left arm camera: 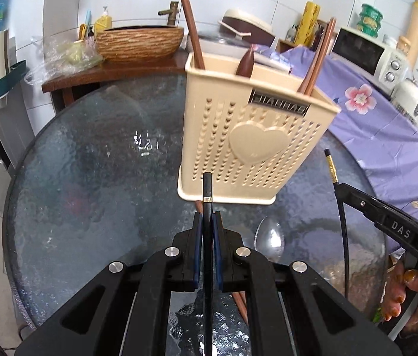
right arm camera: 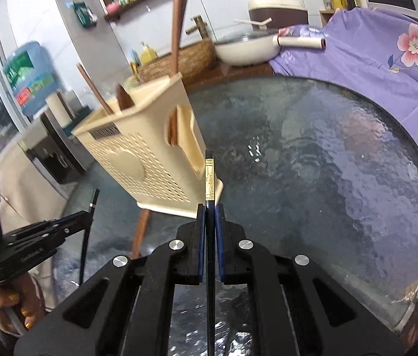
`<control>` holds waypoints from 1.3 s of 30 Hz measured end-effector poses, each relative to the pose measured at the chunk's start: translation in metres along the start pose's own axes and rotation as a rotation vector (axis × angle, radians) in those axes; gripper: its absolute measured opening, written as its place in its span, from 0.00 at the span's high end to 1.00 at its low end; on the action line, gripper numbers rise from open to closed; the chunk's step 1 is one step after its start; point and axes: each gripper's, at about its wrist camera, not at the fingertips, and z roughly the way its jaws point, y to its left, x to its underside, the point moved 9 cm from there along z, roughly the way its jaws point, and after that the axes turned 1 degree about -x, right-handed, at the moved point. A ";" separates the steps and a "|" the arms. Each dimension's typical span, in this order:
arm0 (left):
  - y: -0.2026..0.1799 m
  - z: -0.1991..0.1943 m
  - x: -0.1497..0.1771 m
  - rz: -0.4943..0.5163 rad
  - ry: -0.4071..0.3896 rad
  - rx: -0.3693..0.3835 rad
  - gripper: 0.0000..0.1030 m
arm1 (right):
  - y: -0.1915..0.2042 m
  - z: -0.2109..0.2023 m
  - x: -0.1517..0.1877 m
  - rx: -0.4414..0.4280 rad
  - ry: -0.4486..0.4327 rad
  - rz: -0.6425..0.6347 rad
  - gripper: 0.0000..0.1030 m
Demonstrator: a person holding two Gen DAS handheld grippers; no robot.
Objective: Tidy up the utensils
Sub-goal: 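Lift both black chopsticks with both tools and carry them above the holder, then lower both black chopsticks into the holder with both tools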
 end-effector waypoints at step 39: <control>-0.015 -0.102 -0.026 0.039 -0.207 0.078 0.93 | 0.069 -0.099 -0.029 -0.126 -0.203 -0.195 0.93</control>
